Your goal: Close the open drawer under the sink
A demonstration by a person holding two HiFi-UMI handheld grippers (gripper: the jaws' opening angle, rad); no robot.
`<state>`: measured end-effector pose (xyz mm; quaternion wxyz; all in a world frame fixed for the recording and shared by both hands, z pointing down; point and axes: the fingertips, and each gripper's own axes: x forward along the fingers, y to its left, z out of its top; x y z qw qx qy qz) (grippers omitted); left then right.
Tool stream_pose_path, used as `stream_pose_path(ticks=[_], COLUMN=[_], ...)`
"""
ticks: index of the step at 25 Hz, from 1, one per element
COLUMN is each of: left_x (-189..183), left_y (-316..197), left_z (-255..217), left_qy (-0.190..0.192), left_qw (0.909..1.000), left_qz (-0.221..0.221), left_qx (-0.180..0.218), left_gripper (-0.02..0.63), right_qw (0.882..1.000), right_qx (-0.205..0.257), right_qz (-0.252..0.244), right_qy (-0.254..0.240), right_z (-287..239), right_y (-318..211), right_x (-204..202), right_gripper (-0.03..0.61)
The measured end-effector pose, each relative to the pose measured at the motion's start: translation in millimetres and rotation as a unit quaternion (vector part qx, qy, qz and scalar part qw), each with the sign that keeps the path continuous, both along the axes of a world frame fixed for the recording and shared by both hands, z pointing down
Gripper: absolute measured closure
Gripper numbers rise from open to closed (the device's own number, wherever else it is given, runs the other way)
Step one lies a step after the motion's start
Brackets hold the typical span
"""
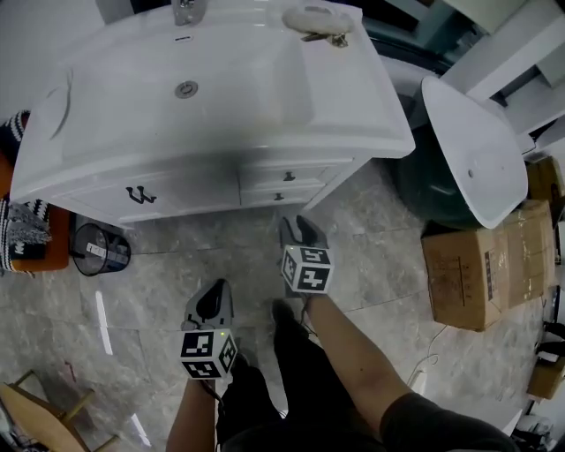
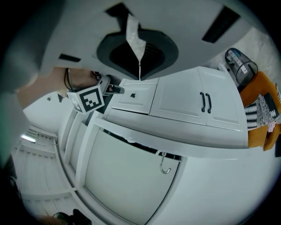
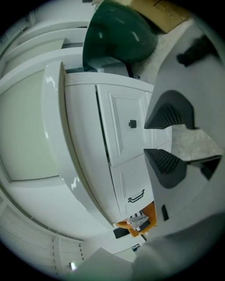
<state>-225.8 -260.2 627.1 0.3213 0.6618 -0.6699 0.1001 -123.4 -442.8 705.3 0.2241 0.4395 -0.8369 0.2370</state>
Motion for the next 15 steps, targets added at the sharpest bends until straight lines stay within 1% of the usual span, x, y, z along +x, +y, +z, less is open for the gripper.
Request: stream_pose_path(ticks=[3, 8, 11, 15], left_x=[-3, -8, -6, 6], left_y=[21, 65, 93, 121], left_z=[-26, -66, -87, -109], left_qy=[-0.004, 0.000, 0.002, 0.007], left_qw=[0.9997, 0.9981, 0.9962, 0.9933], left_qz=[0.016, 0.043, 0.066, 0.094], left_qx=[0.018, 0.044, 0.057, 0.067], left_gripper=[0.595, 0.594, 0.594, 0.594], right_qw=[1.000, 0.997, 0.994, 0.992], right_qx=[0.025, 0.073, 0.097, 0.111], right_qz=[0.003, -0.018, -0.019, -0.014], right_qy=[0.000, 0.015, 0.042, 0.066], right_z=[-33, -95, -125, -150], right_y=[30, 99, 150, 208], right_x=[-2, -6, 12, 45], right_gripper=[0.430, 0.431, 0.431, 0.433])
